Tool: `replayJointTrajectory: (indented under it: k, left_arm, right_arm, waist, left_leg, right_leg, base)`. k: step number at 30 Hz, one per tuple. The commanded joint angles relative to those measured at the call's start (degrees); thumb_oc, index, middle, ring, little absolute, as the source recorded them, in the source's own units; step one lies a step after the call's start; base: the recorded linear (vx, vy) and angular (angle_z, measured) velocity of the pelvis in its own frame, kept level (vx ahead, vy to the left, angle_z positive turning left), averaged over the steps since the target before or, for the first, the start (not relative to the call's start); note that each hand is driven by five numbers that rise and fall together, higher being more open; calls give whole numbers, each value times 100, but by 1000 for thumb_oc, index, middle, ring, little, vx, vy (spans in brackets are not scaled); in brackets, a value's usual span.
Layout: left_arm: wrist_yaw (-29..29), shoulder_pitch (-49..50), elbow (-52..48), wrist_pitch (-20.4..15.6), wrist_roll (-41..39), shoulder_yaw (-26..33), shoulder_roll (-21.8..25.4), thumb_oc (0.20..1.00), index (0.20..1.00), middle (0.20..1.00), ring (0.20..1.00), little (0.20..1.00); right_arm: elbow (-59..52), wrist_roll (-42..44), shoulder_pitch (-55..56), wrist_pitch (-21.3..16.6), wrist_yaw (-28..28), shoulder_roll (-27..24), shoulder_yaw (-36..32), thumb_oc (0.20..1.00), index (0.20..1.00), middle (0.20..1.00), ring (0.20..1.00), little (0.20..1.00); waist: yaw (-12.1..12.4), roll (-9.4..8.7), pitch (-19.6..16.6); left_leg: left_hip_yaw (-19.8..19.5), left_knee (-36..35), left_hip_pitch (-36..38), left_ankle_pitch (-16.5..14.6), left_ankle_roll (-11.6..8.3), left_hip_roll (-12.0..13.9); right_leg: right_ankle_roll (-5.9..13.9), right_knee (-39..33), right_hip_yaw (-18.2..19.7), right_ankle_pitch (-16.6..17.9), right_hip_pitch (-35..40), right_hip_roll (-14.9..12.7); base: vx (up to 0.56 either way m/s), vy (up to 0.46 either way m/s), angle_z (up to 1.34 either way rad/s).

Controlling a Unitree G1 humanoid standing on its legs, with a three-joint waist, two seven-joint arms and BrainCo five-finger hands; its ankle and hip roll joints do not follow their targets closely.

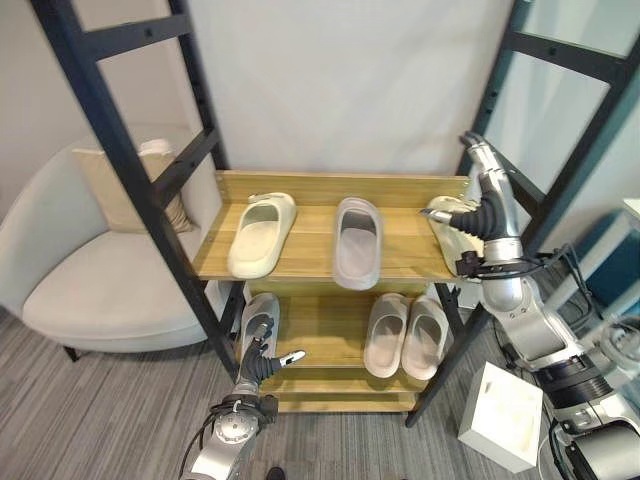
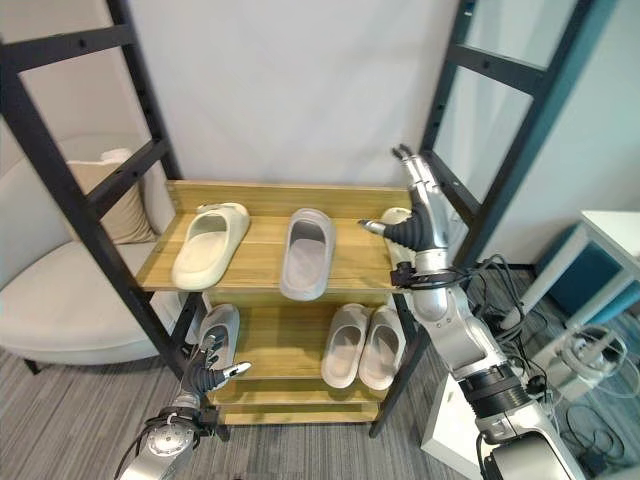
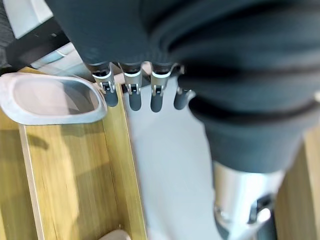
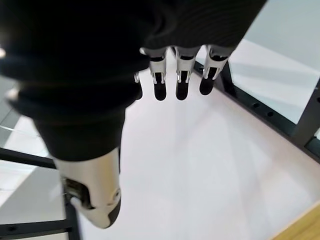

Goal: Arrange the slippers neatly on the shoe rack.

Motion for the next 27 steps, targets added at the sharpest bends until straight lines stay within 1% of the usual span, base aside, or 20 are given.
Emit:
replayJointTrajectory:
  k: [1, 2, 3, 4, 6, 9, 13, 16, 17, 18, 19, 20, 21, 22, 23, 26, 27]
  left_arm:
    - [-107, -498, -191, -282, -154, -118, 241, 1000, 1000, 1000, 1000, 1000]
    - [-107, -499, -191, -282, -154, -117, 241, 1000, 1000, 1000, 1000, 1000]
    - [-123, -504, -179, -278, -167, -125, 250, 1000, 1000, 1000, 1000, 1000]
    - [-124, -505, -179, -278, -167, -124, 250, 1000, 1000, 1000, 1000, 1000]
    - [-151, -548, -165, -270, -170, -154, 251, 1000, 1000, 1000, 1000, 1000]
    - [-132, -612, -114, -272, -154, -164, 244, 1000, 1000, 1000, 1000, 1000]
    - [-99, -674, -125, -285, -131, -155, 226, 1000, 1000, 1000, 1000, 1000]
    - [-90, -680, -119, -287, -114, -148, 218, 1000, 1000, 1000, 1000, 1000]
    - [-97, -659, -132, -298, -106, -140, 217, 1000, 1000, 1000, 1000, 1000]
    - [-102, -644, -136, -299, -104, -136, 219, 1000, 1000, 1000, 1000, 1000]
    - [-101, -642, -138, -299, -103, -136, 218, 1000, 1000, 1000, 1000, 1000]
    - [-117, -623, -164, -318, -99, -144, 233, 1000, 1000, 1000, 1000, 1000]
    - [-117, -623, -164, -318, -99, -143, 233, 1000, 1000, 1000, 1000, 1000]
    - [-136, -639, -129, -344, -101, -179, 243, 1000, 1000, 1000, 1000, 1000]
    - [-137, -653, -120, -348, -101, -205, 260, 1000, 1000, 1000, 1000, 1000]
    - [-147, -681, -111, -358, -129, -216, 272, 1000, 1000, 1000, 1000, 1000]
    - [-145, -702, -104, -346, -170, -227, 279, 1000, 1000, 1000, 1000, 1000]
  right_arm:
    - [278, 285, -872, 36, -192, 38, 8, 1000, 1000, 1000, 1000, 1000]
    - [280, 286, -874, 34, -193, 38, 9, 1000, 1000, 1000, 1000, 1000]
    - [527, 362, -977, 46, -173, 126, 70, 1000, 1000, 1000, 1000, 1000]
    - [529, 362, -979, 44, -174, 126, 71, 1000, 1000, 1000, 1000, 1000]
    - [767, 443, -999, 53, -70, 279, 192, 1000, 1000, 1000, 1000, 1000]
    - [866, 463, -986, 46, 5, 433, 308, 1000, 1000, 1000, 1000, 1000]
    - [898, 314, -873, 84, 125, 466, 406, 1000, 1000, 1000, 1000, 1000]
    - [903, 224, -770, 123, 169, 443, 407, 1000, 1000, 1000, 1000, 1000]
    - [1006, 101, -646, 170, 230, 361, 414, 1000, 1000, 1000, 1000, 1000]
    - [1092, 54, -622, 195, 243, 329, 422, 1000, 1000, 1000, 1000, 1000]
    - [1099, 53, -625, 191, 240, 330, 424, 1000, 1000, 1000, 1000, 1000]
    - [1411, -4, -676, 244, 222, 217, 449, 1000, 1000, 1000, 1000, 1000]
    - [1414, -3, -679, 242, 221, 217, 451, 1000, 1000, 1000, 1000, 1000]
    - [1855, -31, -888, 300, 179, 96, 503, 1000, 1000, 1000, 1000, 1000]
    - [2059, -35, -1026, 343, 160, 44, 528, 1000, 1000, 1000, 1000, 1000]
    - [2432, -28, -1293, 391, 143, -32, 613, 1000, 1000, 1000, 1000, 1000]
    - [2832, 16, -1522, 472, 153, -80, 688, 1000, 1000, 1000, 1000, 1000]
  waist:
    - [166, -209, 409]
    - [165, -209, 410]
    - [240, -248, 438]
    - [238, -249, 438]
    - [334, -286, 474]
    - [394, -312, 516]
    - [424, -347, 541]
    - [409, -364, 542]
    - [402, -378, 549]
    - [401, -383, 545]
    - [400, -382, 547]
    - [401, -391, 551]
    - [400, -390, 554]
    - [403, -405, 562]
    - [415, -413, 566]
    - [412, -424, 586]
    - [417, -442, 589]
  left_leg:
    - [-104, 9, 300, -410, 69, -11]
    - [-105, 9, 300, -409, 69, -11]
    - [-141, 9, 269, -402, 70, -20]
    - [-142, 9, 268, -402, 70, -21]
    - [-197, 9, 219, -397, 77, -31]
    - [-250, 9, 168, -387, 82, -37]
    - [-302, 9, 131, -384, 85, -47]
    - [-317, 9, 124, -390, 85, -55]
    - [-326, 9, 126, -403, 90, -60]
    - [-330, 9, 159, -473, 84, -54]
    - [-331, 9, 162, -473, 85, -54]
    - [-336, 9, 161, -481, 82, -55]
    - [-337, 9, 163, -481, 82, -55]
    - [-339, 9, 146, -477, 80, -53]
    - [-342, 9, 136, -473, 79, -58]
    - [-343, 9, 115, -467, 80, -61]
    - [-350, 9, 100, -465, 76, -64]
  right_leg:
    - [239, 8, -102, -588, 426, -270]
    - [239, 8, -103, -588, 426, -270]
    - [237, 8, -128, -590, 427, -269]
    - [237, 8, -129, -591, 427, -270]
    - [239, 8, -178, -593, 399, -266]
    - [238, 8, -207, -597, 379, -257]
    - [246, 8, -242, -610, 375, -262]
    - [248, 8, -249, -610, 378, -264]
    - [253, 8, -267, -610, 387, -273]
    - [260, 8, -279, -667, 425, -270]
    - [261, 8, -280, -668, 429, -271]
    - [266, 8, -297, -664, 423, -276]
    - [265, 8, -297, -665, 425, -275]
    - [273, 8, -303, -648, 402, -279]
    - [273, 8, -306, -641, 392, -280]
    - [272, 8, -307, -637, 376, -273]
    - [267, 8, -305, -636, 376, -263]
  base:
    - [0, 4, 6]
    - [3, -4, 5]
    - [3, -4, 4]
    - [2, -2, 9]
    - [-2, 0, 13]
    - [0, 4, 8]
    - [-4, 6, 3]
    - [0, 8, 4]
    - [40, 4, 2]
    - [40, 4, 2]
    - [35, 7, 5]
    - [-2, 9, 9]
    - [-12, 14, 13]
    - [-18, 10, 9]
    - [-18, 11, 5]
    - [0, 0, 0]
    - [0, 0, 0]
